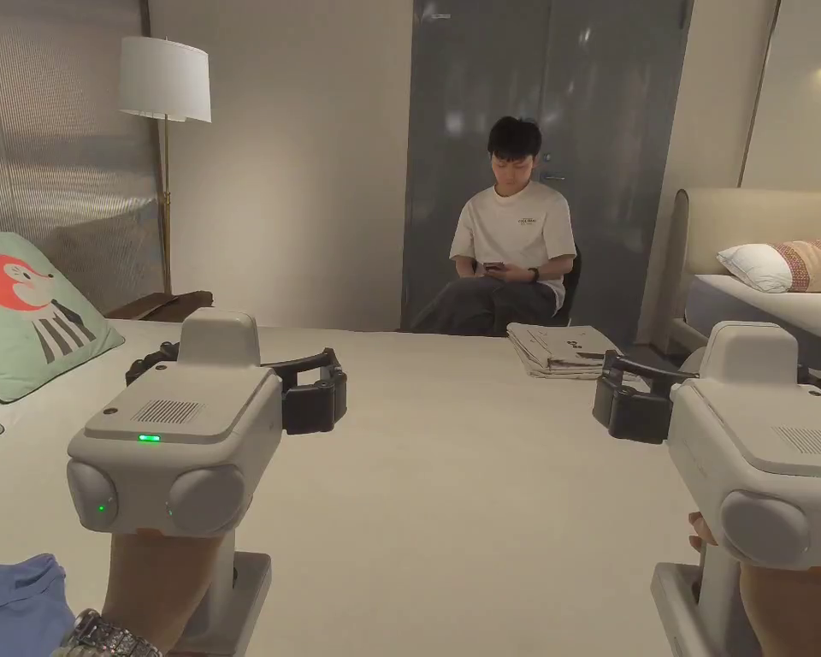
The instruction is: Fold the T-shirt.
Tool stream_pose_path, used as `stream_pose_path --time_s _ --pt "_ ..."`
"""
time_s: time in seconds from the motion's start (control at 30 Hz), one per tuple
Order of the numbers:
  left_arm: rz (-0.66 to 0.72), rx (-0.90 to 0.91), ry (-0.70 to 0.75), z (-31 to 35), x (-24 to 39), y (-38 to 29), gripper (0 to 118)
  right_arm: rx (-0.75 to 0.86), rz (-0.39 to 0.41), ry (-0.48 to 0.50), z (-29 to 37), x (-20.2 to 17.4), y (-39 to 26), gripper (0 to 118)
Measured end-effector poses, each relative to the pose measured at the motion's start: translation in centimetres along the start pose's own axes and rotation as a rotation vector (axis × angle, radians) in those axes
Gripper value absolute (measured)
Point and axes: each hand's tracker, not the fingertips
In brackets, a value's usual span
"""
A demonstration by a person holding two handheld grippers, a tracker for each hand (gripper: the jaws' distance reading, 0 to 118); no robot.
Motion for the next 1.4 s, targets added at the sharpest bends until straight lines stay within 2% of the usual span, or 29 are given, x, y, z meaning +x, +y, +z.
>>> stream_pose_path --time_s 1.4 --pt "-0.004 0.010 0.026 0.05 -0.01 -0.51 111 -0.001 -0.002 -0.015 -0.01 0.25 -0.05 118"
